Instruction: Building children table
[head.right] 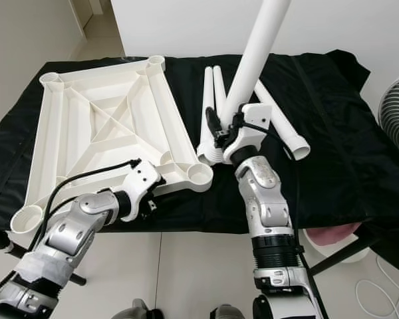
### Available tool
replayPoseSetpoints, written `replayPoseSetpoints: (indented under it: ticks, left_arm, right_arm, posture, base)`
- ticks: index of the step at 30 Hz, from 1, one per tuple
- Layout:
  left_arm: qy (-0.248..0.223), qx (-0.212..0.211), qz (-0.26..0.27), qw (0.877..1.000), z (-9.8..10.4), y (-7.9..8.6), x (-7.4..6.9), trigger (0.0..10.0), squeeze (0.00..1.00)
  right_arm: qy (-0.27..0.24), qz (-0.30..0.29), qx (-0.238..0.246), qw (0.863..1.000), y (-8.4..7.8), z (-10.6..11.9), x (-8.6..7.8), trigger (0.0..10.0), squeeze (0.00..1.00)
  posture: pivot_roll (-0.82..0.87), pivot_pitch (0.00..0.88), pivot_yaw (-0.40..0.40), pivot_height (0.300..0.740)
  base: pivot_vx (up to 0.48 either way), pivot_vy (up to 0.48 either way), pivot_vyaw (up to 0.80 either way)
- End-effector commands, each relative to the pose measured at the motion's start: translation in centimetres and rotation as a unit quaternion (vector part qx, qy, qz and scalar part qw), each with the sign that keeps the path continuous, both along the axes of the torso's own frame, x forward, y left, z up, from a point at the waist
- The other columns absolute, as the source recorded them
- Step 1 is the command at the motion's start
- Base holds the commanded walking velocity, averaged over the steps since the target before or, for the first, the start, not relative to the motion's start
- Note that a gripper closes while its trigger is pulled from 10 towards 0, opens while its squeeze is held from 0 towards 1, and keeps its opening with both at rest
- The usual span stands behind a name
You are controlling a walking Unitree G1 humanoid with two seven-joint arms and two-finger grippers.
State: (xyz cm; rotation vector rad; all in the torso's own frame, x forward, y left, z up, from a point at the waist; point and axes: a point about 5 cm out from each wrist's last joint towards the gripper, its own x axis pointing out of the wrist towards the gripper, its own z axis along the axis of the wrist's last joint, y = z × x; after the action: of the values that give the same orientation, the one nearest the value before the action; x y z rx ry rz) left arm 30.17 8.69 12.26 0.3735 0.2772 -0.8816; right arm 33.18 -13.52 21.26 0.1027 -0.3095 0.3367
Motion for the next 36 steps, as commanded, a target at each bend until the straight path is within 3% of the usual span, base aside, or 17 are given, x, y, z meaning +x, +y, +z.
replayPoseSetpoints:
  ticks: [1,6,10,14,17,23,31,36]
  left_arm:
    - [-0.019,0.027,0.088,0.996,-0.6,0.8,0.7,10.0,0.00]
    - [-0.022,0.034,0.084,0.996,-0.6,0.2,1.1,10.0,0.00]
    - [-0.040,0.021,0.046,0.998,0.5,-2.5,1.5,10.0,0.00]
    - [-0.044,0.018,0.034,0.998,0.8,-3.4,1.6,10.0,0.00]
    - [-0.040,0.000,0.004,0.999,1.2,-5.2,1.3,10.0,0.00]
    - [-0.040,0.000,-0.011,0.999,1.2,-5.9,1.2,10.0,0.00]
    - [-0.042,-0.015,-0.049,0.998,1.6,-8.9,0.8,10.0,0.00]
    - [-0.041,-0.018,-0.059,0.997,1.5,-9.6,0.5,10.0,0.00]
  right_arm:
    - [-0.018,0.003,0.000,1.000,0.3,0.6,-0.1,10.0,0.00]
    - [-0.019,0.002,-0.002,1.000,0.2,0.6,0.0,10.0,0.00]
    - [-0.020,-0.002,-0.006,1.000,-0.1,0.8,0.2,10.0,0.00]
    - [-0.020,-0.005,-0.007,1.000,-0.3,0.9,0.3,10.0,0.00]
    - [-0.023,-0.011,-0.008,1.000,-0.6,1.1,0.4,10.0,0.00]
    - [-0.024,-0.014,-0.008,1.000,-0.7,1.1,0.4,10.0,0.00]
    - [-0.023,-0.020,-0.010,0.999,-0.9,1.0,0.3,10.0,0.00]
    - [-0.023,-0.020,-0.011,0.999,-1.0,1.0,0.3,10.0,0.00]
  posture:
    - [-0.13,0.038,0.063,0.740]
    - [-0.14,0.036,0.061,0.740]
    - [-0.14,0.046,0.054,0.740]
    - [-0.15,0.051,0.054,0.740]
    - [-0.15,0.059,0.058,0.740]
    - [-0.17,0.070,0.065,0.740]
    - [-0.17,0.077,0.070,0.740]
    - [-0.18,0.084,0.072,0.740]
  base:
    - [0.000,0.000,0.00]
    - [0.000,0.000,0.00]
    - [0.000,0.000,0.00]
    - [0.000,0.000,0.00]
    - [0.000,0.000,0.00]
    - [0.000,0.000,0.00]
    - [0.000,0.000,0.00]
    - [0.000,0.000,0.00]
